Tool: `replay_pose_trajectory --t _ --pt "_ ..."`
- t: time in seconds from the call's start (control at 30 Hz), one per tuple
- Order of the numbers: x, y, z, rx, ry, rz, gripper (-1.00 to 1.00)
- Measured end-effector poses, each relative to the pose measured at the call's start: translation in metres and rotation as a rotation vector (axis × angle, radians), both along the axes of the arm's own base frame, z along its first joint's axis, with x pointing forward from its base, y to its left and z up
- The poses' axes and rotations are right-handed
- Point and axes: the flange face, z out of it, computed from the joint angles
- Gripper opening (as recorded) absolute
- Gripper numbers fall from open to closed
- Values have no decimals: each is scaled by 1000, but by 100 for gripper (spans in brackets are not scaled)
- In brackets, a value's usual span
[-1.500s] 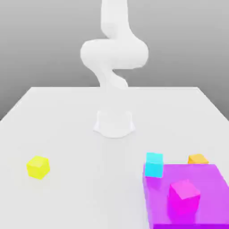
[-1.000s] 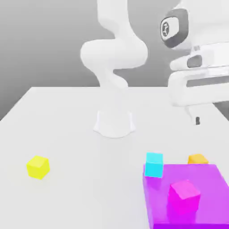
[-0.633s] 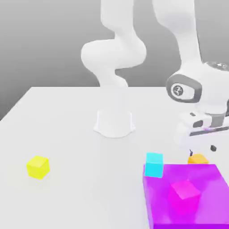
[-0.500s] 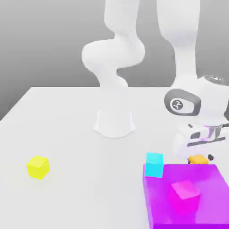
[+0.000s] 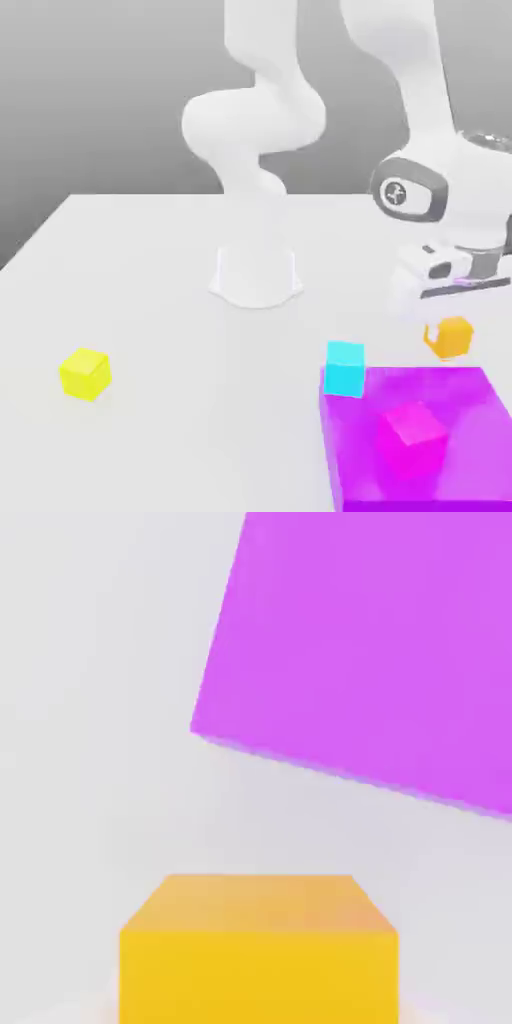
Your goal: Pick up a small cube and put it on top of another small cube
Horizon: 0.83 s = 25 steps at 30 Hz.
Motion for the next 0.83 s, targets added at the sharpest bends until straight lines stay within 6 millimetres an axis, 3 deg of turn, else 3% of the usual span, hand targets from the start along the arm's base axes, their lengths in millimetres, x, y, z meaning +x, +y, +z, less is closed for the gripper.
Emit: replay_pose_trajectory --t 0.27,0.53,0.7,0.73,0.83 --pt "42 -64 52 2 -1 -309 -100" --pt "63 -137 96 3 2 -619 -100" --pt "66 -145 53 -1 1 -654 -100" --pt "65 -145 43 1 2 -653 100" --pt "65 -145 43 1 2 -653 100"
